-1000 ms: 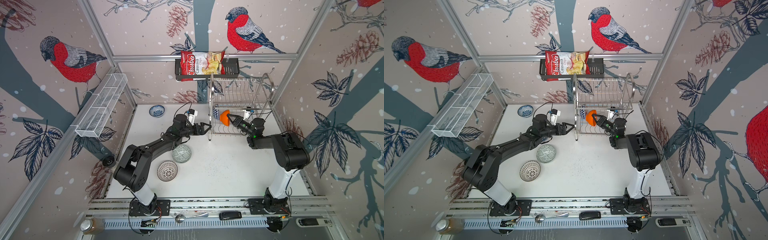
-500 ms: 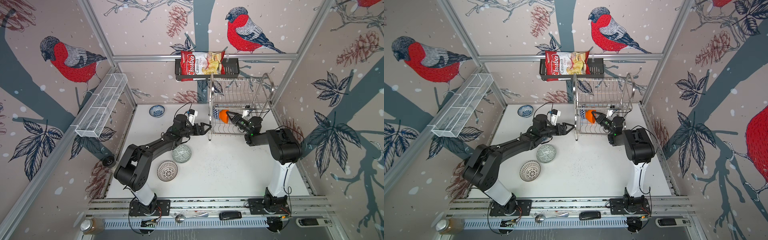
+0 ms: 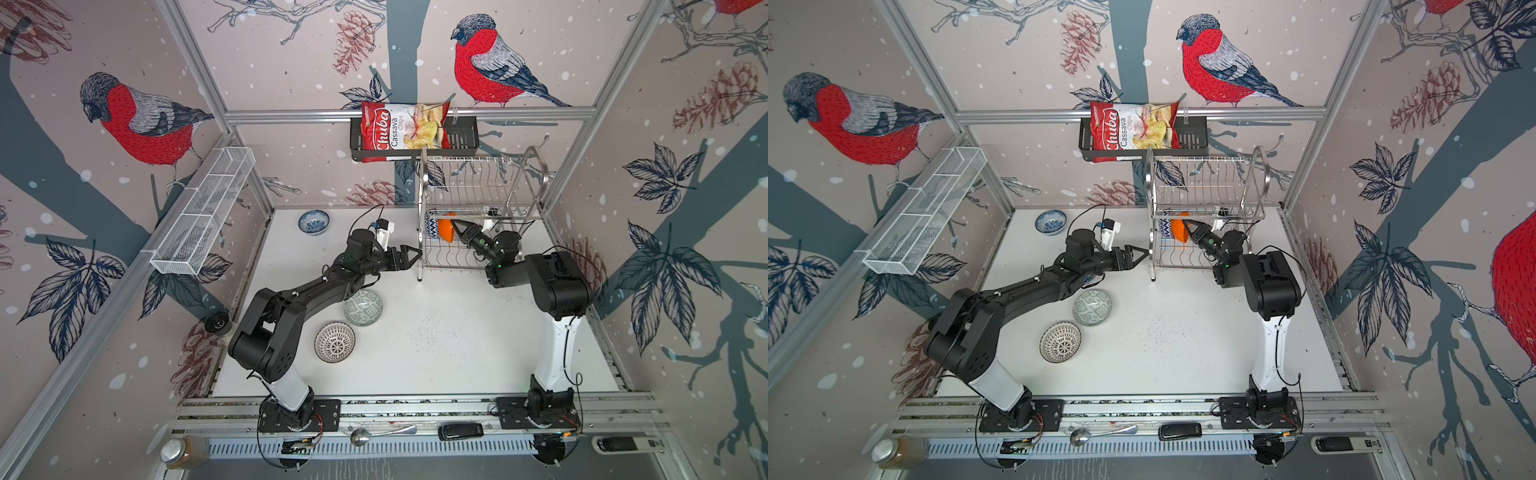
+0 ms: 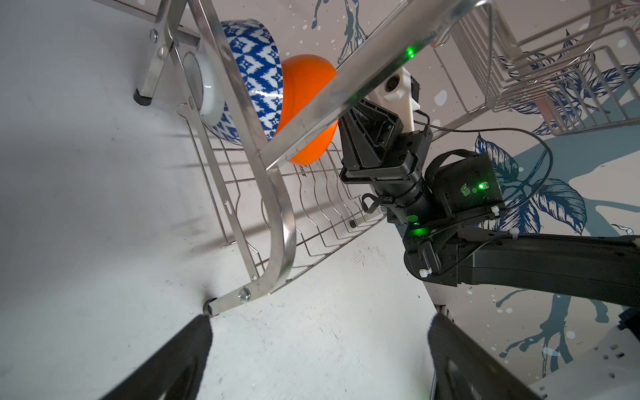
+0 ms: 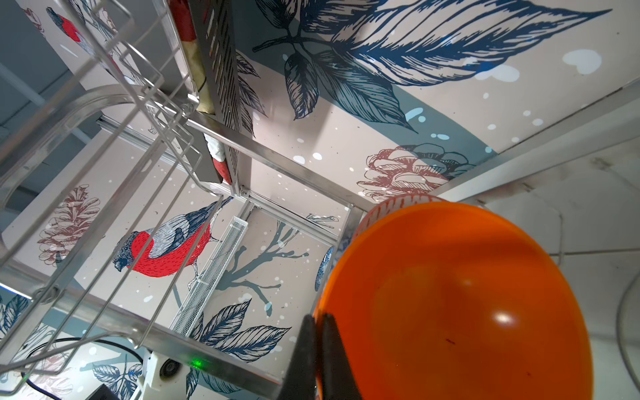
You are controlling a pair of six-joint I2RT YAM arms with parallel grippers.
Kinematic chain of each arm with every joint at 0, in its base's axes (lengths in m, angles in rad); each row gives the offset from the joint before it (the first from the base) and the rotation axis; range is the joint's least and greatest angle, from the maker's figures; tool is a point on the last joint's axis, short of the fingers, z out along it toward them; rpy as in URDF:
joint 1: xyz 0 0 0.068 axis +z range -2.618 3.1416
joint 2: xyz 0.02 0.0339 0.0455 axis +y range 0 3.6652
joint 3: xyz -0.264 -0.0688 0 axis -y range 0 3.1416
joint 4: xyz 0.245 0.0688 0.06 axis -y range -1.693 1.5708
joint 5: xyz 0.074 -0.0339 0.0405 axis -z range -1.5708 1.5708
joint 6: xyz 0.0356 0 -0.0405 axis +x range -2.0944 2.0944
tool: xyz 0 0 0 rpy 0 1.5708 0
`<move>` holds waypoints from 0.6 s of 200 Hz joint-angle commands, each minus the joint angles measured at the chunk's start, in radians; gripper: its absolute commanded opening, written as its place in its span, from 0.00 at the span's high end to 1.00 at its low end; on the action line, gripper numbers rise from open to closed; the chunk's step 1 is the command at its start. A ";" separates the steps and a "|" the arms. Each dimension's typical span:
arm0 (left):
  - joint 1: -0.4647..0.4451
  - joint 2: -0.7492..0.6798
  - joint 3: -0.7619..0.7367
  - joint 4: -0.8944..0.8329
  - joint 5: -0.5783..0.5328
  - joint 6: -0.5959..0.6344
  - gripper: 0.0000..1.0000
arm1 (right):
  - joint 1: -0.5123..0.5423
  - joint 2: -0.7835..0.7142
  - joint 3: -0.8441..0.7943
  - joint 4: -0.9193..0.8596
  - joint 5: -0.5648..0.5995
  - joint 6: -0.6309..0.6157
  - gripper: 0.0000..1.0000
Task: Load the bowls into the dish rack
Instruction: 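Carry the orange bowl into the rack's lower tier with the right gripper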
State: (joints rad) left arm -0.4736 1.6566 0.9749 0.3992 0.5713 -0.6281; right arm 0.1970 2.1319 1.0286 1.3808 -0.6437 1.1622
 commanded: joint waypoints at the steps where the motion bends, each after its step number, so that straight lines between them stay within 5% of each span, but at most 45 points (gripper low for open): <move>1: -0.001 0.001 0.002 0.019 -0.005 0.005 0.02 | -0.002 0.010 0.014 0.077 -0.004 0.022 1.00; 120: 0.000 0.001 0.006 0.006 -0.009 0.011 0.02 | -0.004 0.110 0.130 0.061 -0.061 0.049 1.00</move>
State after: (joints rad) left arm -0.4744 1.6588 0.9749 0.3988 0.5674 -0.6285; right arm 0.1898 2.2257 1.1347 1.3823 -0.6811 1.2015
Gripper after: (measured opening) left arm 0.976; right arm 0.063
